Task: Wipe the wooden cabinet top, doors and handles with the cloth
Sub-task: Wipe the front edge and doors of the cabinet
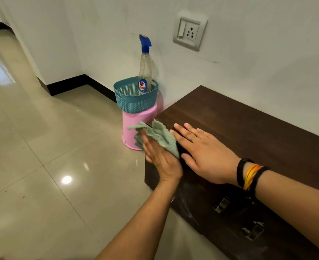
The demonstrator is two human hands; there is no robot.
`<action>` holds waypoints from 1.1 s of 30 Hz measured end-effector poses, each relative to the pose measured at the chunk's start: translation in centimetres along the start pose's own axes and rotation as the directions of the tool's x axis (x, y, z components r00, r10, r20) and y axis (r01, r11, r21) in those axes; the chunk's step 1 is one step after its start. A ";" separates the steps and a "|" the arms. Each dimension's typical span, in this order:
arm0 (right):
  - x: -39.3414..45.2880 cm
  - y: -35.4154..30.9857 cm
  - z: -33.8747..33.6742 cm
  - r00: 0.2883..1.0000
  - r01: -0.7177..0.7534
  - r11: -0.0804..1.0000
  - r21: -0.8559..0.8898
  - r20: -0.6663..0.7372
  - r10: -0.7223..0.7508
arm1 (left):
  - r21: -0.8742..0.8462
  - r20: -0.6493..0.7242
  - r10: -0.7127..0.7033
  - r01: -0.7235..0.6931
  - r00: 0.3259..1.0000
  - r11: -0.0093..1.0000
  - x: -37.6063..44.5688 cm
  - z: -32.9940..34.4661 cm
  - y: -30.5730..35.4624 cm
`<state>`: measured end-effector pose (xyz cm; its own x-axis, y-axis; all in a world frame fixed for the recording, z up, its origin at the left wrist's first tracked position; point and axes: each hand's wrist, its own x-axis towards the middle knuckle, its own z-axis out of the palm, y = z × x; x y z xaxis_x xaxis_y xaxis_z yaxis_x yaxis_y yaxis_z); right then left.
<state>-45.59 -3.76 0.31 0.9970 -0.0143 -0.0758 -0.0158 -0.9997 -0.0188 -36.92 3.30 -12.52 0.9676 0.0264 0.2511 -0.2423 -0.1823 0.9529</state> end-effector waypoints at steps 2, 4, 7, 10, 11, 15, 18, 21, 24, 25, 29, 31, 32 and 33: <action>0.1 0.1 0.0 1.000 0.003 1.000 0.008 0.001 -0.003 | 0.002 -0.023 -0.144 0.144 0.989 0.990 0.4 -0.1 -0.6; 0.1 0.1 -0.3 1.000 0.004 1.000 0.016 0.015 -0.004 | -0.026 0.081 -0.291 0.294 0.953 0.955 -2.7 -0.4 -0.3; 0.0 0.0 -0.4 1.000 0.003 1.000 0.014 0.021 -0.003 | -0.083 0.162 -0.179 0.194 0.970 0.977 -5.4 -1.0 0.9; 0.0 0.0 -0.2 1.000 0.001 1.000 0.003 0.017 -0.001 | 0.029 0.047 -0.097 0.096 0.994 0.995 -0.3 0.0 -1.0; 0.1 0.0 -0.2 1.000 -0.002 1.000 0.004 0.022 0.002 | 0.046 0.019 -0.164 0.163 0.986 0.986 0.4 0.1 -1.8; 0.0 0.0 -0.5 0.999 -0.006 1.000 0.006 0.046 0.005 | -0.086 0.158 -0.313 0.329 0.936 0.940 -5.3 -0.8 -0.2; 0.0 0.1 -0.3 0.999 -0.007 1.000 0.007 0.040 0.006 | -0.063 0.127 -0.107 0.115 0.986 0.991 -4.5 -0.4 -0.1; 0.1 0.0 -0.3 1.000 -0.002 1.000 0.009 0.028 0.002 | -0.020 0.039 -0.321 0.322 0.946 0.947 -1.9 0.4 -1.5; 0.0 -0.1 -0.5 0.999 -0.005 1.000 0.002 0.038 0.005 | -0.080 0.178 -0.428 0.447 0.886 0.891 -6.0 -0.6 -0.8; 0.0 -0.1 -0.5 0.999 -0.004 1.000 0.002 0.037 0.004 | -0.070 0.226 -0.338 0.361 0.914 0.930 -7.1 -1.2 0.0; 0.1 0.1 -0.5 1.000 0.001 1.000 0.013 0.022 -0.002 | -0.051 0.109 -0.242 0.248 0.964 0.967 -2.5 -1.2 0.8; 0.1 0.0 -0.4 1.000 0.002 1.000 0.009 0.017 -0.003 | -0.027 0.076 -0.428 0.431 0.900 0.902 -1.6 -0.8 -1.2; 0.1 0.0 -0.3 1.000 0.002 1.000 0.005 0.014 -0.002 | -0.032 0.102 -0.516 0.521 0.851 0.853 -2.6 -1.0 -1.8; 0.0 0.0 -0.3 1.000 0.003 1.000 0.001 0.011 -0.003 | -0.066 0.150 -0.568 0.581 0.809 0.811 -4.1 -1.2 -1.9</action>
<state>-45.56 -3.76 0.62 0.9962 -0.0107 -0.0870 -0.0125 -0.9997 -0.0199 -40.52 4.74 -15.15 0.9313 -0.0224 -0.3635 0.3613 -0.0678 0.9300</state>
